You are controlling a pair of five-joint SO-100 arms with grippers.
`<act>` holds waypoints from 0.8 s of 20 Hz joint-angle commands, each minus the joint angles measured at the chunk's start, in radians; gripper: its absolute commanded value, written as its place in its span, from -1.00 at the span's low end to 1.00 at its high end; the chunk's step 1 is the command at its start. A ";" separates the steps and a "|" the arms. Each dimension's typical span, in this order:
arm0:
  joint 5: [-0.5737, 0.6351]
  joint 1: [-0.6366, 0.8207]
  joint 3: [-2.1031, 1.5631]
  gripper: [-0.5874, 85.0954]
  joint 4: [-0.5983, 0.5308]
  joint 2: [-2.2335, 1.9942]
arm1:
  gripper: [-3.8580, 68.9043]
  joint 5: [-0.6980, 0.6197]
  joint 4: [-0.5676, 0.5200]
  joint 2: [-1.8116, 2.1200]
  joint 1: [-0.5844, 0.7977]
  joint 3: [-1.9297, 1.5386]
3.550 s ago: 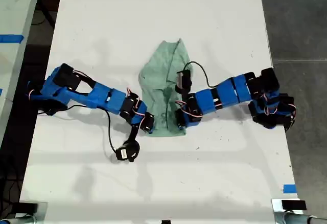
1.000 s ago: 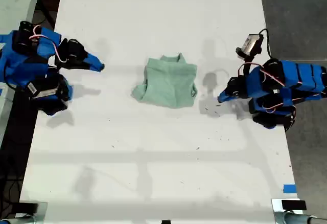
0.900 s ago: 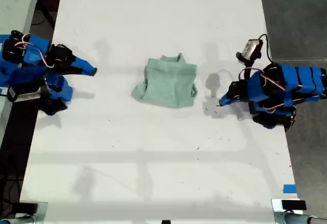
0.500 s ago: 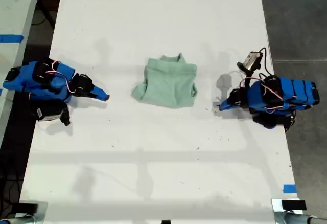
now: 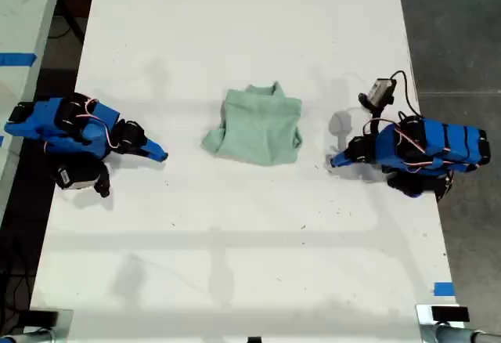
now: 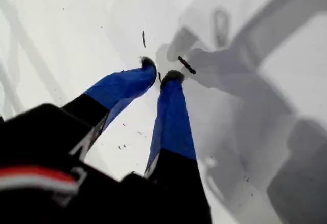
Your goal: Fold t shirt
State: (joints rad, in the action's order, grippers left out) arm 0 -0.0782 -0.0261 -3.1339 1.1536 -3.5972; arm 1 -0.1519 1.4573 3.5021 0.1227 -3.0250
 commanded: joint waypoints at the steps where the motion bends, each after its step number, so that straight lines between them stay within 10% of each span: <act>1: 0.041 -0.061 -0.005 -0.97 -0.037 -0.006 | -0.71 -0.005 -0.023 0.006 -0.063 -0.028; 3: 0.247 -0.087 0.005 -0.89 -0.051 -0.006 | -0.71 -0.100 -0.023 0.006 -0.057 -0.028; 16: 0.256 -0.089 0.006 -0.89 -0.051 -0.006 | -0.71 -0.164 -0.029 0.006 -0.057 -0.032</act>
State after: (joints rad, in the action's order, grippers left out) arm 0 0.1718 -0.1074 -3.1431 1.1213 -3.5972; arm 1 -0.3068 1.4481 3.5128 0.0706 -3.0281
